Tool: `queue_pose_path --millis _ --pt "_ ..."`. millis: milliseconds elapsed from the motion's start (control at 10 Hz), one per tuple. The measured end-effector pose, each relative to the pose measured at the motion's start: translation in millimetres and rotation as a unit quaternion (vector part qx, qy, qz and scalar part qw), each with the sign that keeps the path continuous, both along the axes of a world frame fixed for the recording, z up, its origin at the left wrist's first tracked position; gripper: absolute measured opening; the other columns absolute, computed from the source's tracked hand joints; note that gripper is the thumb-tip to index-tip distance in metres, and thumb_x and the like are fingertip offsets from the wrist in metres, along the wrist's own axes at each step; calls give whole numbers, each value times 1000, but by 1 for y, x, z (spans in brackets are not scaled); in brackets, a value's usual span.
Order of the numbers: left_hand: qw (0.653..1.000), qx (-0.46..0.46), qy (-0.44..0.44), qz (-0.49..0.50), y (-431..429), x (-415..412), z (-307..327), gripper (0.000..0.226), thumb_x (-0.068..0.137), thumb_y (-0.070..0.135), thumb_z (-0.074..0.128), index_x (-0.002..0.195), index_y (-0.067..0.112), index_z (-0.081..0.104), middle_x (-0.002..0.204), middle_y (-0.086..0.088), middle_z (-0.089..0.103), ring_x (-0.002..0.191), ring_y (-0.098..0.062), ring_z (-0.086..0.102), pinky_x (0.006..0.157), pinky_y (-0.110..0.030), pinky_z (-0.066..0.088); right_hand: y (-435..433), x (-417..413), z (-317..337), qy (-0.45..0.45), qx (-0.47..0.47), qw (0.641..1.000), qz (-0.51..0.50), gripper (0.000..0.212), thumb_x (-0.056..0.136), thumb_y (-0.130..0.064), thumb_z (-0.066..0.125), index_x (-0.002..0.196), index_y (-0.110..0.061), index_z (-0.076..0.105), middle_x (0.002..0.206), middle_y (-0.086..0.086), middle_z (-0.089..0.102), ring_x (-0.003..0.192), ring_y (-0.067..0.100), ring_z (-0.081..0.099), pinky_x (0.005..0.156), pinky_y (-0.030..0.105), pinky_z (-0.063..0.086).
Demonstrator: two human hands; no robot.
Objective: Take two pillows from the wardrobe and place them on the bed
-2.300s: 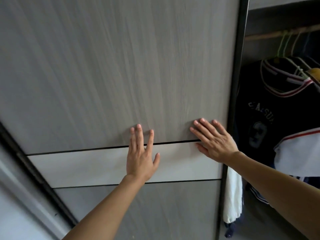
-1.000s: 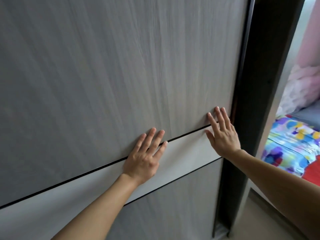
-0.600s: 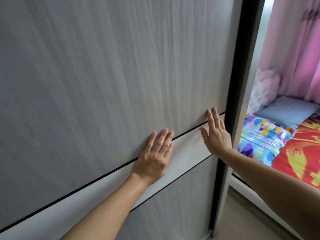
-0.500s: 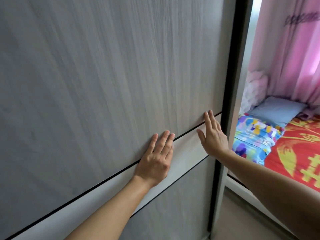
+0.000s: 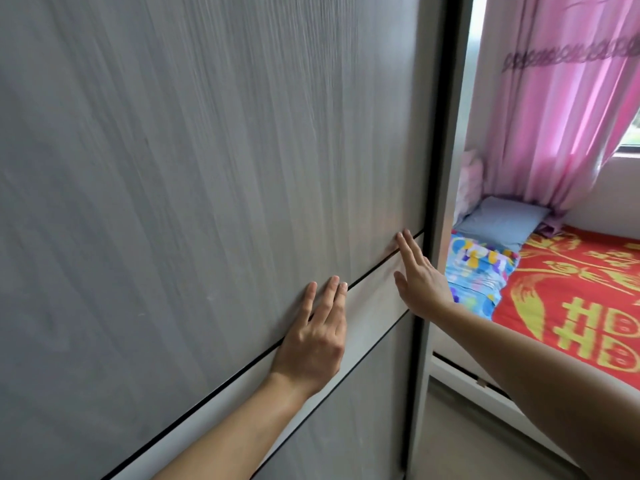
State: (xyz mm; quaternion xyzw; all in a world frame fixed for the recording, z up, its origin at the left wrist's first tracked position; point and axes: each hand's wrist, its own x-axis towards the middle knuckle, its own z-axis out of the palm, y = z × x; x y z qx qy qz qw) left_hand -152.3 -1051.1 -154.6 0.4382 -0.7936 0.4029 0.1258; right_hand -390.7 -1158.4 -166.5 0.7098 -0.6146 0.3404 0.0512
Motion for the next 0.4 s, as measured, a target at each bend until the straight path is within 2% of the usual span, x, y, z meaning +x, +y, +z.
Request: queue_pose_path --millis 100,200,300,400 --pt "1000 18 8 -14 0 -6 -2 41 80 18 46 112 0 62 142 -19 48 138 -33 35 116 -53 13 -2 -15 3 19 12 1000 14 82 87 -22 55 149 -37 2 161 -13 6 112 31 60 63 31 47" --pt "998 40 40 -41 -5 -17 -4 27 76 17 51 95 5 66 134 -18 56 135 -32 41 115 -52 18 0 -34 3 -6 36 999 1 70 89 -25 56 147 -35 19 158 -8 22 108 32 61 73 40 54" --pt "995 50 67 -58 -15 -38 -4 21 71 15 54 86 9 67 121 -16 64 125 -33 51 112 -51 28 5 -65 -2 -48 24 998 -13 50 91 -30 53 139 -28 37 140 1 50 103 27 64 76 40 52" --pt "987 85 126 -53 -30 -79 3 20 73 19 51 85 12 66 99 -9 66 100 -31 62 103 -47 41 9 -103 -2 -63 26 997 -22 35 94 -35 52 128 -25 53 119 1 65 96 19 66 68 29 41"
